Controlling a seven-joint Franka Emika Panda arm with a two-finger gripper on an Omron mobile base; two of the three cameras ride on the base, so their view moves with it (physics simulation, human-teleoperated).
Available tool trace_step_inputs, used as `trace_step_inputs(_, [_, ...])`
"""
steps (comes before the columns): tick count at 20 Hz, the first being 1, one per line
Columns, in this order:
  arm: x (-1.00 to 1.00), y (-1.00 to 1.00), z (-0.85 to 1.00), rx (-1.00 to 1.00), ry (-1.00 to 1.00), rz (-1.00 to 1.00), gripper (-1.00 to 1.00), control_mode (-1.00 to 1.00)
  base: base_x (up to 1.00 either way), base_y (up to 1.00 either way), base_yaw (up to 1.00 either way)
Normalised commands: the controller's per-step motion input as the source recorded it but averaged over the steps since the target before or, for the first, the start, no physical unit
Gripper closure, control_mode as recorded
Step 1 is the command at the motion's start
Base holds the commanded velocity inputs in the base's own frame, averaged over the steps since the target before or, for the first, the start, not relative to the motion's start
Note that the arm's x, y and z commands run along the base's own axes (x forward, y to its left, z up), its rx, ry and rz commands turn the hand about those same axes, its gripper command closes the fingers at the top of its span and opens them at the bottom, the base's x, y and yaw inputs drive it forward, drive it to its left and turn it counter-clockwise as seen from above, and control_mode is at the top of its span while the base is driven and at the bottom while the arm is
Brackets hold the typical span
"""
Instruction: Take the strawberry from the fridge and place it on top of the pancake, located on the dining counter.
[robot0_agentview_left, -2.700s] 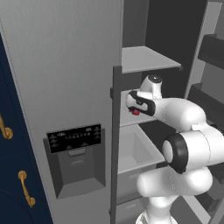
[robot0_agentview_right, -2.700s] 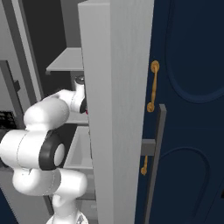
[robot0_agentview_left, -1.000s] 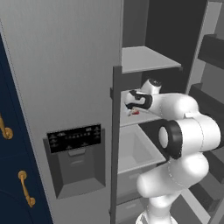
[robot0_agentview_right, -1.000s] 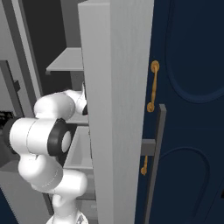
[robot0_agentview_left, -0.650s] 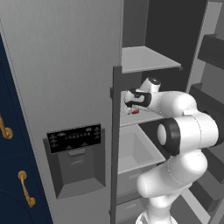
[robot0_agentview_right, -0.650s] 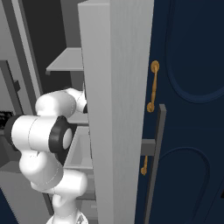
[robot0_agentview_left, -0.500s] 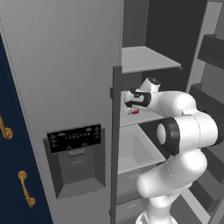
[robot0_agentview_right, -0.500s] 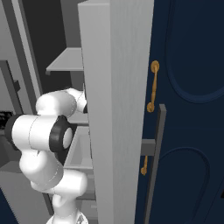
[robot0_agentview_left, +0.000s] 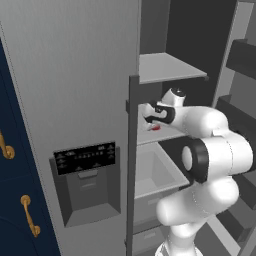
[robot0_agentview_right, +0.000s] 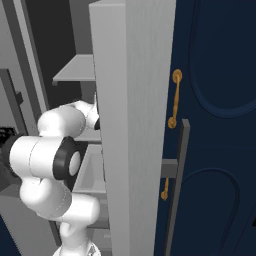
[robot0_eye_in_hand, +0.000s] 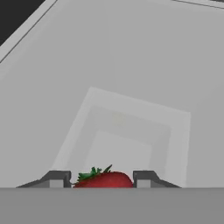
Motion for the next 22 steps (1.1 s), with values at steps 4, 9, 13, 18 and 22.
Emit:
trace_step_inputs(4, [-0.82,0.0,0.34,0.0,-0.11,-0.09,1.0,-1.0,0.0,0.0,0.0])
trace_step_inputs(9, [-0.88,0.0,0.53,0.0,-0.06,-0.1,1.0,-1.0,0.0,0.0,0.0])
trace_step_inputs(13, [-0.91,0.0,0.77,0.0,0.0,-0.08,1.0,-1.0,0.0,0.0,0.0])
trace_step_inputs(18, [-0.99,-0.02,0.63,0.0,0.0,-0.02,1.0,-1.0,0.0,0.0,0.0])
trace_step_inputs(22, [-1.0,0.0,0.6,0.0,0.0,0.0,1.0,-1.0,0.0,0.0,0.0])
